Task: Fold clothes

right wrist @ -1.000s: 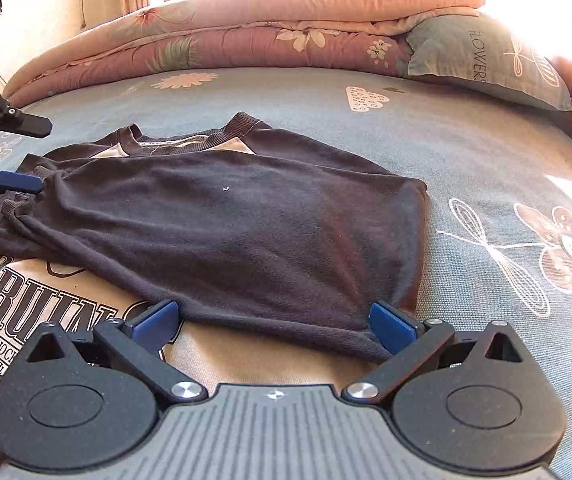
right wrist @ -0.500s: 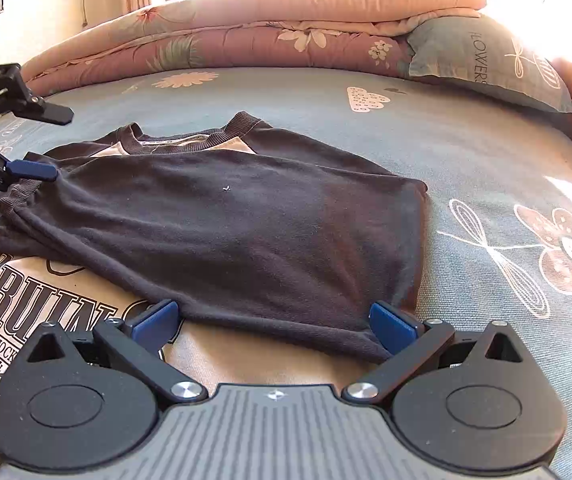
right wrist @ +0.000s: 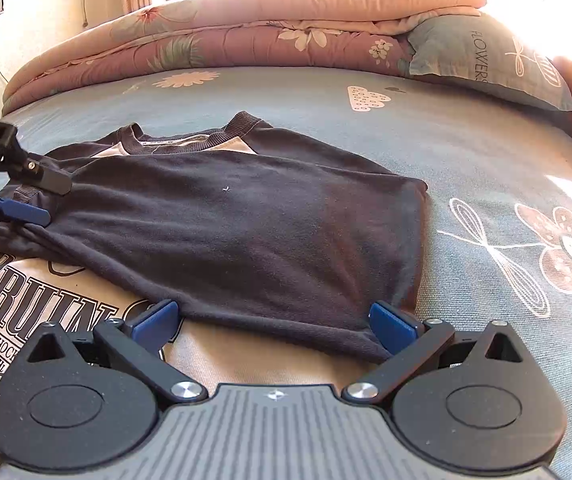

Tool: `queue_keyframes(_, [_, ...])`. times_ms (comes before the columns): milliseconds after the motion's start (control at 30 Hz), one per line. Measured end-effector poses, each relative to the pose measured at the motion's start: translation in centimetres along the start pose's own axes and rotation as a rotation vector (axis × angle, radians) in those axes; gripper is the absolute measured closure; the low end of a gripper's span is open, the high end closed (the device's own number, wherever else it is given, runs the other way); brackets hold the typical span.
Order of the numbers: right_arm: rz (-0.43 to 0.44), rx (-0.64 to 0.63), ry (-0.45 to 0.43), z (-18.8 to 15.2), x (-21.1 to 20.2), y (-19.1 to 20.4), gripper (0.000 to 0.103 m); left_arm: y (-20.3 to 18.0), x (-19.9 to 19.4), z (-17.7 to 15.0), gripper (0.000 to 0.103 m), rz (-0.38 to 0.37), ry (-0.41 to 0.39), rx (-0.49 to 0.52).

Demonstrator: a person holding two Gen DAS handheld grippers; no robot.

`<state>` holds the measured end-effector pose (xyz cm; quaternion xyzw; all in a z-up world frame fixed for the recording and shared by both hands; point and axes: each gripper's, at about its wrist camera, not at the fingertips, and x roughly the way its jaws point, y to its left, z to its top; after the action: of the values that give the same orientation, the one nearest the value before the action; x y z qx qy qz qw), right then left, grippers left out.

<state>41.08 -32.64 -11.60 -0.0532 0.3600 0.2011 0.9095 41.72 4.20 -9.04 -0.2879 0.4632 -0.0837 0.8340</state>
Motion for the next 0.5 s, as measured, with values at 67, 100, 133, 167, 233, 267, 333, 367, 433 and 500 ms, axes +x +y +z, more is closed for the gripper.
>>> queue_keyframes(67, [0.001, 0.002, 0.001, 0.0, 0.0, 0.0, 0.0, -0.5, -0.6, 0.4, 0.029, 0.023, 0.03, 0.015])
queue_keyframes(100, [-0.001, 0.001, 0.001, 0.0, 0.0, 0.0, 0.0, -1.0, -0.7, 0.7, 0.027, 0.03, 0.036, 0.032])
queue_keyframes(133, [-0.003, 0.0, 0.002, 0.1, 0.0, 0.1, 0.0, -1.7, -0.8, 1.1, 0.026, 0.022, 0.04, 0.052])
queue_keyframes(167, [-0.004, -0.001, 0.002, 0.1, 0.0, 0.1, 0.0, -2.4, -0.6, 1.5, 0.026, -0.002, 0.039, 0.075])
queue_keyframes(233, [-0.004, 0.0, 0.002, 0.0, 0.0, 0.1, 0.0, -4.2, 0.4, 2.2, 0.023, -0.036, 0.027, 0.124])
queue_keyframes(267, [-0.004, 0.0, 0.003, 0.1, 0.0, 0.1, 0.0, -5.0, 1.2, 2.4, 0.022, -0.048, 0.024, 0.155])
queue_keyframes(333, [-0.004, -0.001, 0.003, 0.1, 0.0, 0.0, 0.0, -5.9, 3.1, 2.8, 0.022, -0.028, 0.024, 0.186])
queue_keyframes(367, [-0.003, -0.001, 0.004, 0.1, 0.0, 0.0, 0.0, -6.1, 4.1, 2.8, 0.022, 0.006, 0.024, 0.2])
queue_keyframes(433, [-0.001, -0.001, 0.005, 0.2, 0.0, -0.1, 0.0, -6.0, 5.5, 3.0, 0.023, 0.097, 0.009, 0.236])
queue_keyframes(500, [0.001, 0.0, 0.008, 0.2, -0.1, -0.1, 0.0, -5.8, 5.3, 3.6, 0.024, 0.135, -0.015, 0.227])
